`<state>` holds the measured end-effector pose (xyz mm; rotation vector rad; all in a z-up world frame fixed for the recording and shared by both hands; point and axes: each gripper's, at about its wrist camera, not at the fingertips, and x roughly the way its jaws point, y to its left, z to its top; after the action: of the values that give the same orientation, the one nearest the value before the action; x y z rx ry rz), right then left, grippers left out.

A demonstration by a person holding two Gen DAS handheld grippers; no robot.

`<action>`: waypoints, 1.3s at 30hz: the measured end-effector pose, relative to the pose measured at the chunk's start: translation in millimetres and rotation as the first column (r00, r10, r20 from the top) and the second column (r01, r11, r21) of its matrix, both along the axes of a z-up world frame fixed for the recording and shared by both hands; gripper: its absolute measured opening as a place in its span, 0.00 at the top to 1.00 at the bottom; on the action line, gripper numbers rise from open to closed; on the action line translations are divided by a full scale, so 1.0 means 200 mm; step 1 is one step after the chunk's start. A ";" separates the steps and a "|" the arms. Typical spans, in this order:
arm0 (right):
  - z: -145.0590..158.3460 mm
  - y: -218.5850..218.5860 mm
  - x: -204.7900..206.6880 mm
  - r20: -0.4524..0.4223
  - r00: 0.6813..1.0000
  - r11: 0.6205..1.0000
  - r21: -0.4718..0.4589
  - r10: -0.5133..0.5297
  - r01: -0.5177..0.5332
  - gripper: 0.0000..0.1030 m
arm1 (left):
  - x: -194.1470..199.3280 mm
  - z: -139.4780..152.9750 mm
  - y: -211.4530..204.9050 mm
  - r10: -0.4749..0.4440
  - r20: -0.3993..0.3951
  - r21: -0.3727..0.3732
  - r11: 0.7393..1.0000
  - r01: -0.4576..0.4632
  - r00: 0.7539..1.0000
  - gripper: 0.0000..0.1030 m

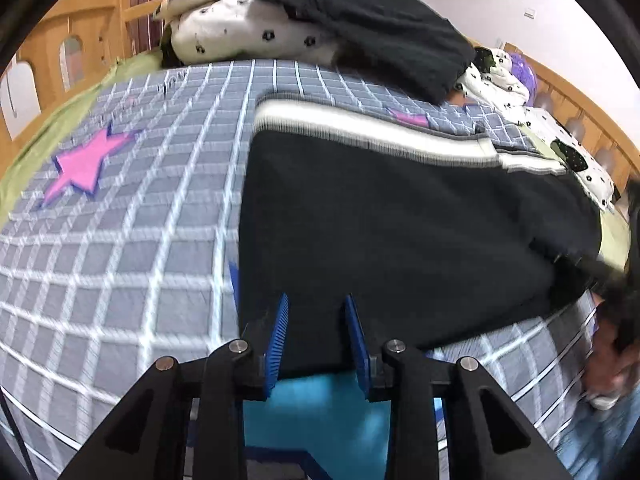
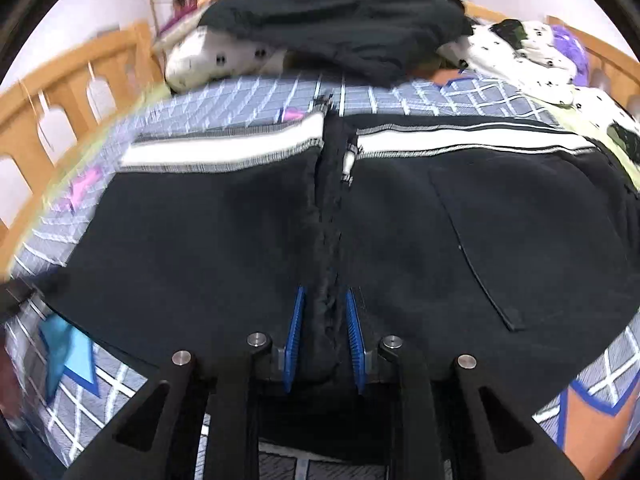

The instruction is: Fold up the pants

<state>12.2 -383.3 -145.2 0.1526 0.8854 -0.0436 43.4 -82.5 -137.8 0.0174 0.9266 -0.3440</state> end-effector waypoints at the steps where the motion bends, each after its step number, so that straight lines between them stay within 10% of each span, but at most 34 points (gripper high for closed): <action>1: 0.01 0.00 -0.01 -0.004 1.000 1.000 0.005 0.008 -0.008 0.80 | -0.03 -0.01 0.01 0.008 0.029 -0.020 1.000 -0.007 1.000 0.72; 8: 0.12 -0.13 -0.11 0.008 1.000 0.995 0.096 -0.008 0.007 0.68 | 0.07 0.13 0.07 0.013 -0.012 -0.055 0.998 -0.014 1.000 0.72; 16: 0.36 -0.67 -0.33 0.131 0.941 0.947 -0.037 -0.313 0.320 0.42 | 0.33 0.08 0.14 0.086 -0.085 -0.052 0.995 -0.091 0.993 0.62; 32: -0.04 -1.36 -0.08 0.049 0.884 0.876 0.176 -0.464 0.450 0.35 | 0.68 -0.09 0.14 -0.029 -0.203 -0.236 0.971 -0.020 0.979 0.49; 35: -0.02 -1.38 -0.02 0.061 0.883 0.876 0.176 -0.466 0.450 0.39 | 0.72 -0.10 0.06 -0.047 -0.196 -0.221 0.975 0.003 0.979 0.52; 39: 0.08 -1.32 -0.01 0.151 0.863 0.876 0.053 -0.481 0.479 0.83 | 0.69 -0.02 -0.07 -0.025 -0.140 -0.104 0.995 0.010 0.990 0.90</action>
<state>10.1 -647.6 -129.7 0.3848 0.6688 -0.4877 182.3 -95.9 -140.8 -0.0945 1.0479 -0.4133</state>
